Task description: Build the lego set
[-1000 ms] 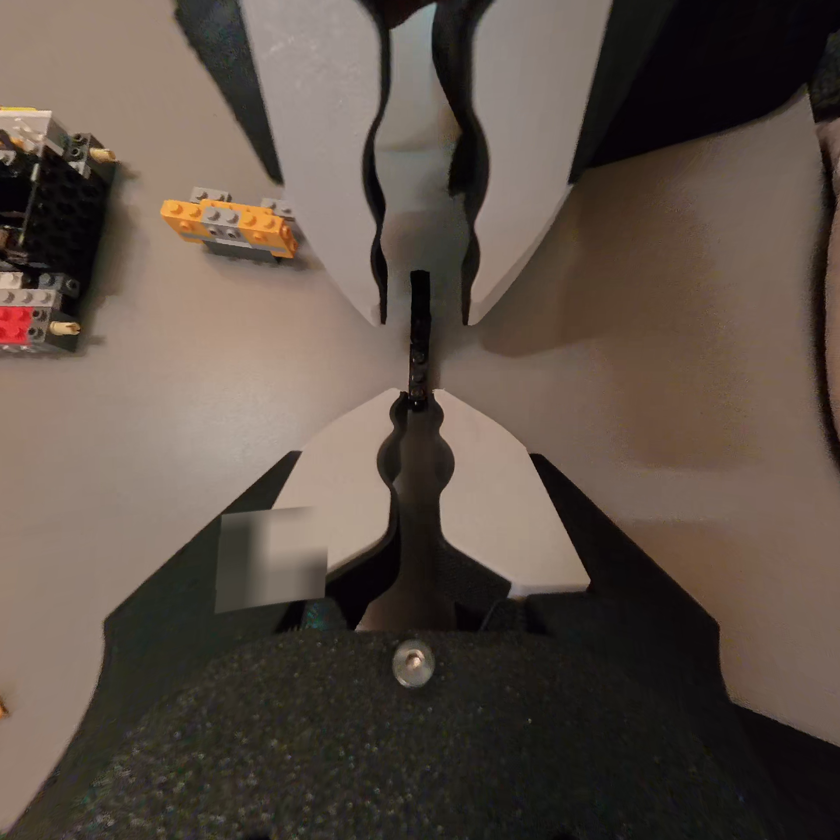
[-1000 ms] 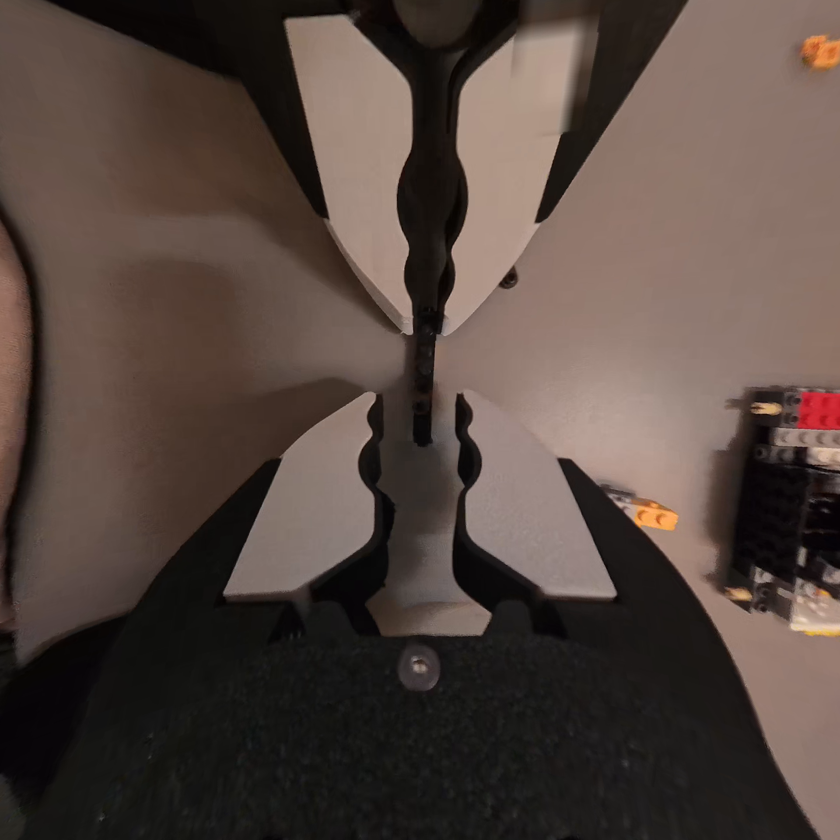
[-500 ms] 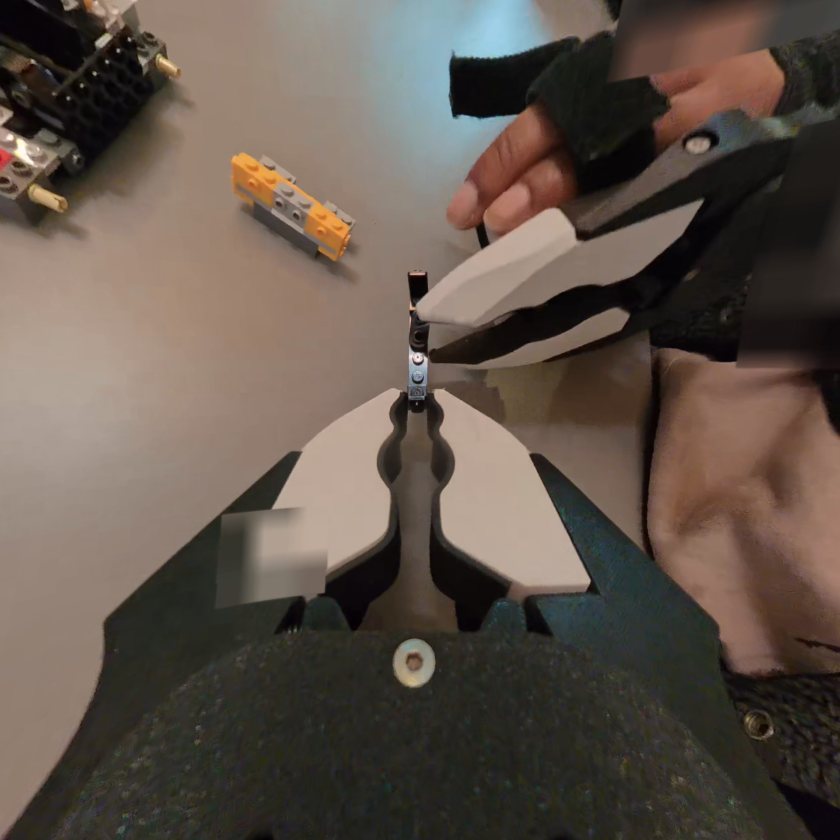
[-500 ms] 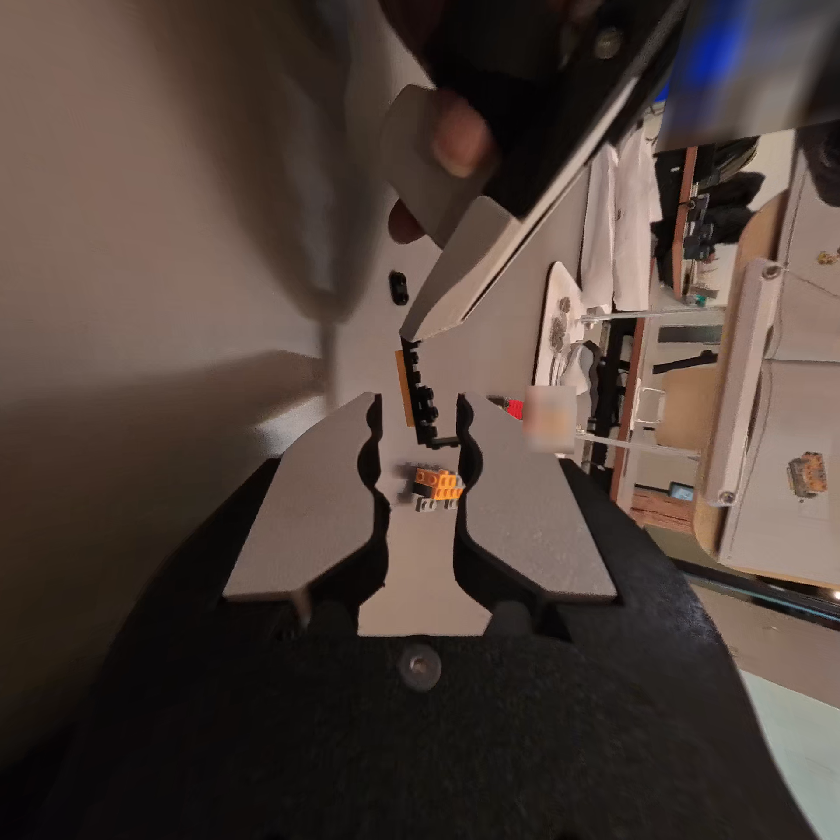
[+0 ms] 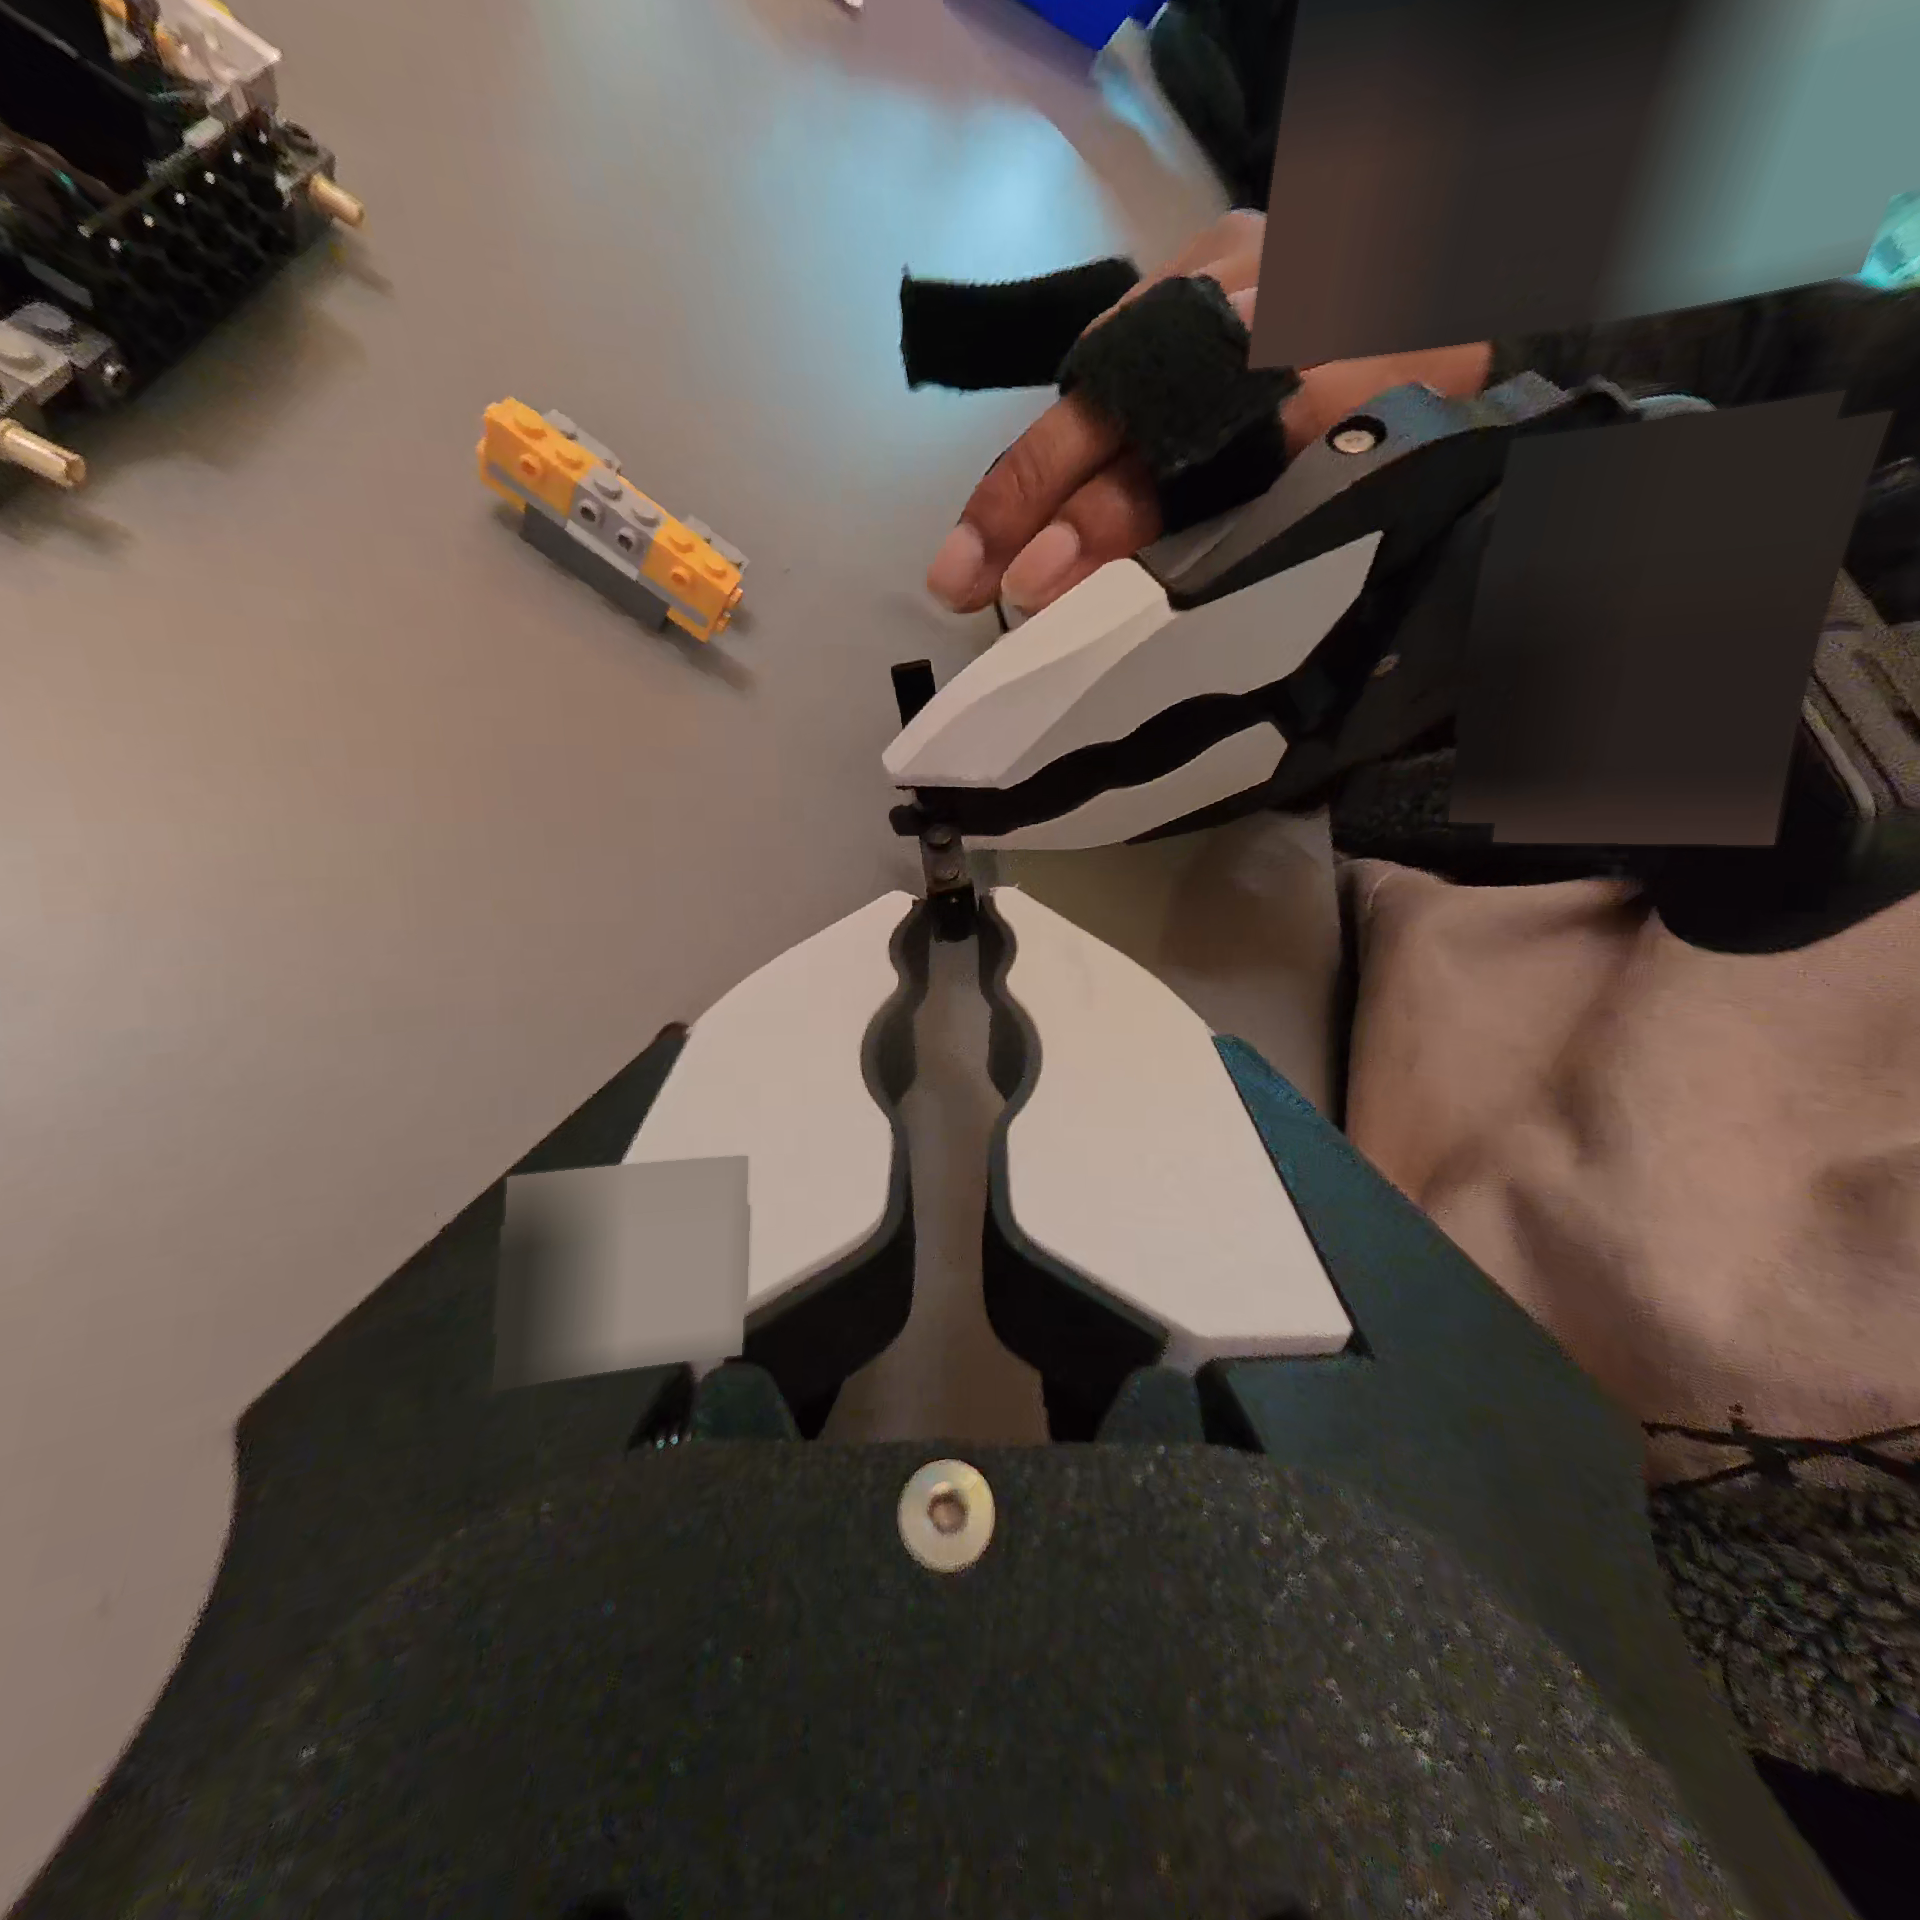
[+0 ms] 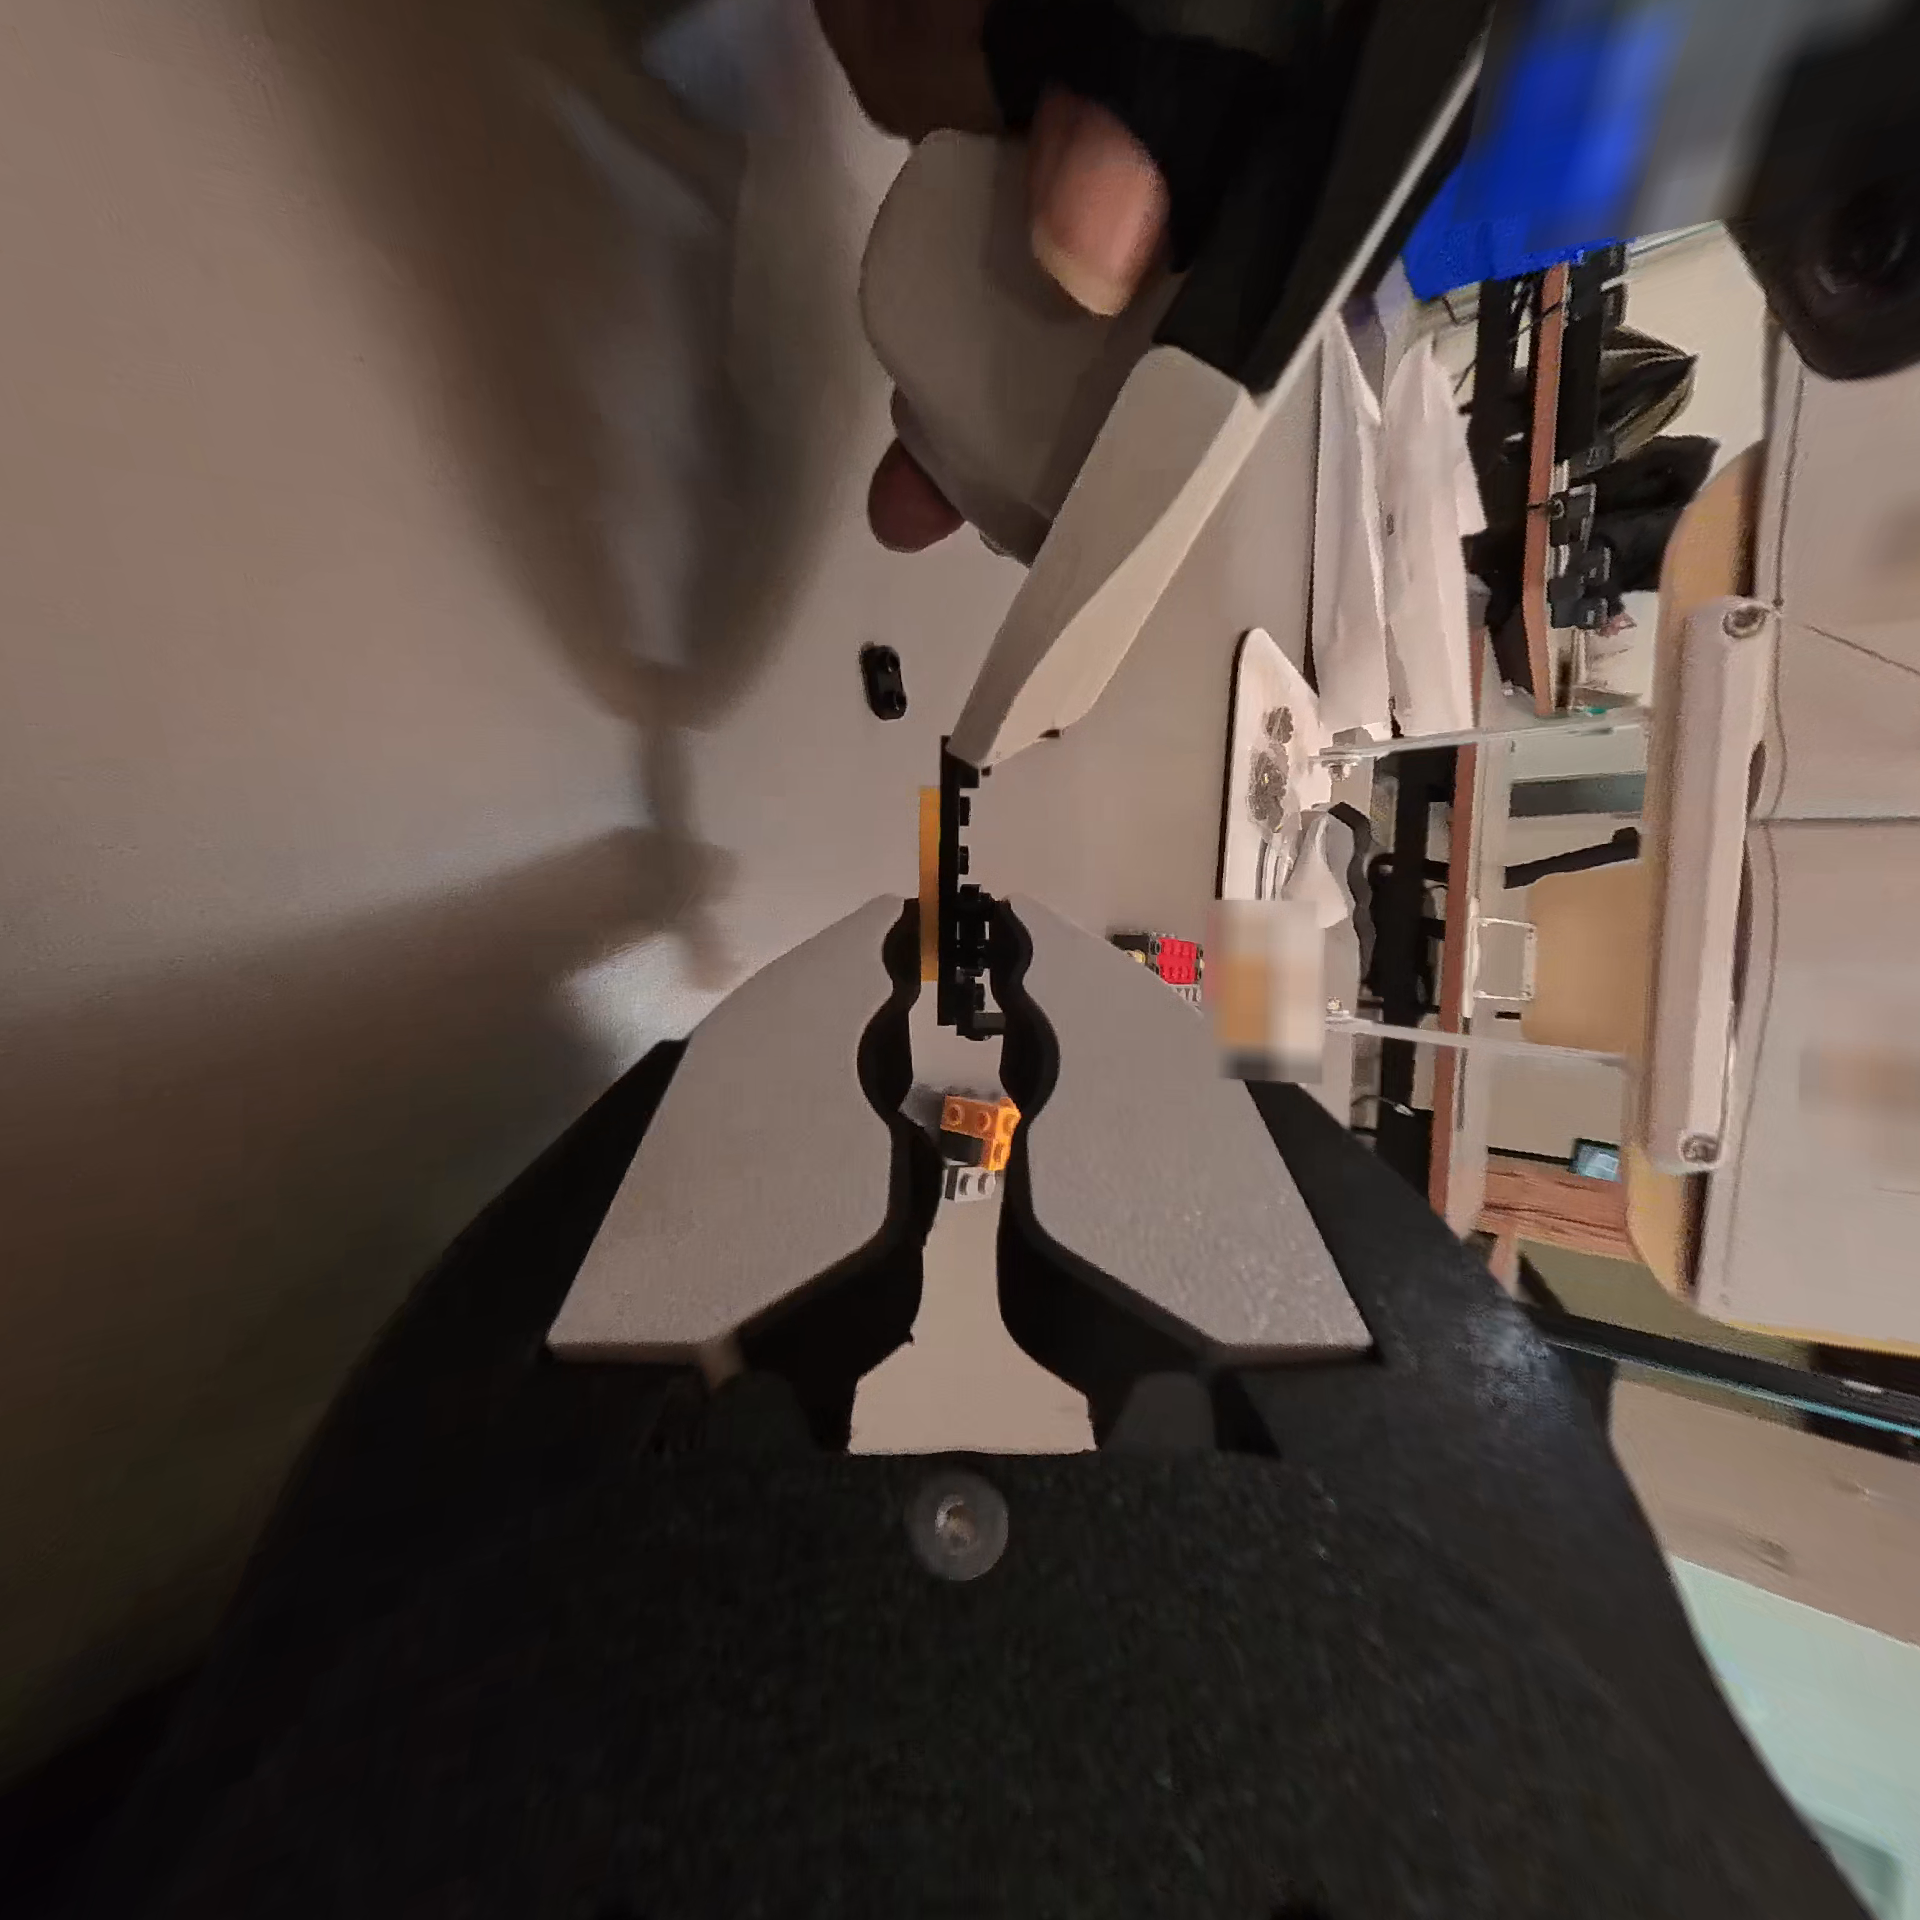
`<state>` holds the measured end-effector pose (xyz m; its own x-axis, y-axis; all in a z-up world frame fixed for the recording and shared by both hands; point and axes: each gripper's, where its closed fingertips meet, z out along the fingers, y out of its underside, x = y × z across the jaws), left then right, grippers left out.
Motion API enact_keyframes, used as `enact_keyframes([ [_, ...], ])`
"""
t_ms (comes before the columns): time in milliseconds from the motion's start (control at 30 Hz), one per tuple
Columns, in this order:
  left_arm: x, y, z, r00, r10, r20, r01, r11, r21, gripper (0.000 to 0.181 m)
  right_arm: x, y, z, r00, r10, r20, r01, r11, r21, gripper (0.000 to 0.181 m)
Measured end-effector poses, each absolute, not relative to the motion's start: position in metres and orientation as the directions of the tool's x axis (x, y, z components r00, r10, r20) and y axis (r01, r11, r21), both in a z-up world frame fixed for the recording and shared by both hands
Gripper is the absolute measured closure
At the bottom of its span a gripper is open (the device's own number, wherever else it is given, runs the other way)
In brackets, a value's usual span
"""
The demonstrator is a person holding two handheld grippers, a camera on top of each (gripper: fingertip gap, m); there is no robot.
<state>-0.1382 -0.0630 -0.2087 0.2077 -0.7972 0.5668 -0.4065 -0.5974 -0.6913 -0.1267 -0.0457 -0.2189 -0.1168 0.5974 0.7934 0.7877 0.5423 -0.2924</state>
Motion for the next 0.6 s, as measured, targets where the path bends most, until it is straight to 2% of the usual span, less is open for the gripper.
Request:
enact_keyframes([
  [133,-0.136,-0.061,-0.195,0.168,-0.788,0.593,-0.334,-0.611,-0.717,0.172,-0.125,-0.046,-0.209,-0.03,0.656,0.754,0.766,0.5,-0.404,0.169],
  [267,-0.134,-0.058,-0.182,0.142,-0.784,0.604,-0.266,-0.618,-0.74,0.154,-0.124,-0.043,-0.196,0.041,0.694,0.719,0.744,0.459,-0.486,0.169],
  [333,-0.131,-0.058,-0.181,0.142,-0.783,0.605,-0.252,-0.62,-0.743,0.152,-0.125,-0.041,-0.189,0.074,0.715,0.695,0.729,0.437,-0.527,0.169],
  [433,-0.126,-0.056,-0.171,0.123,-0.774,0.621,-0.188,-0.633,-0.751,0.166,-0.127,-0.04,-0.182,0.107,0.741,0.662,0.708,0.411,-0.575,0.169],
  [600,-0.126,-0.052,-0.165,0.123,-0.766,0.631,-0.137,-0.643,-0.754,0.169,-0.128,-0.039,-0.179,0.138,0.802,0.581,0.691,0.342,-0.637,0.169],
])
